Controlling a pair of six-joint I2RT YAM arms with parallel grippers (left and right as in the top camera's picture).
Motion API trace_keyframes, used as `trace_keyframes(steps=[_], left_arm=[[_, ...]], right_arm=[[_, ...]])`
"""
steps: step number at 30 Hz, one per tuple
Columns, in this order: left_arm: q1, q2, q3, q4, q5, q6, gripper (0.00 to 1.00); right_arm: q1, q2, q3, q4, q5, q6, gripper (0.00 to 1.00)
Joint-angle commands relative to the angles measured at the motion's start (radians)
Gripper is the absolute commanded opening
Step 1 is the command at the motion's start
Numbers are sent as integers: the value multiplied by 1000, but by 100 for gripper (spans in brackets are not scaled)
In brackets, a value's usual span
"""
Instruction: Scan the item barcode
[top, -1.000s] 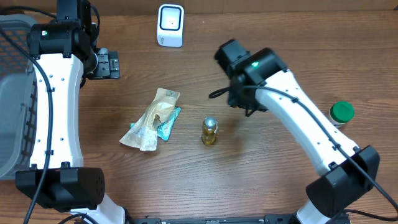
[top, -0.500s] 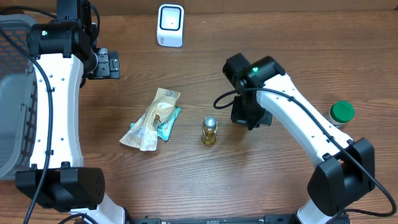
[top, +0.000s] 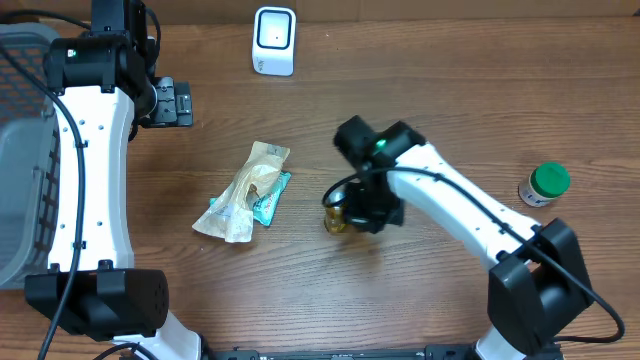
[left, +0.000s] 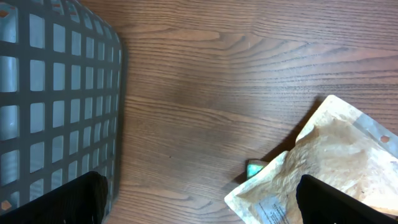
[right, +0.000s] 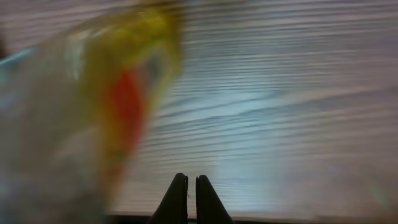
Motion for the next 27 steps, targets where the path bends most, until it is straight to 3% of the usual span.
trace_keyframes(steps=[1,27], left_arm=[[-2,1,12,0,-10,7,100],[-2,1,12,0,-10,7,99]], right_arm=[[52,-11,-2,27,-60,23,4],[175,-11,-2,93,-76,101,4]])
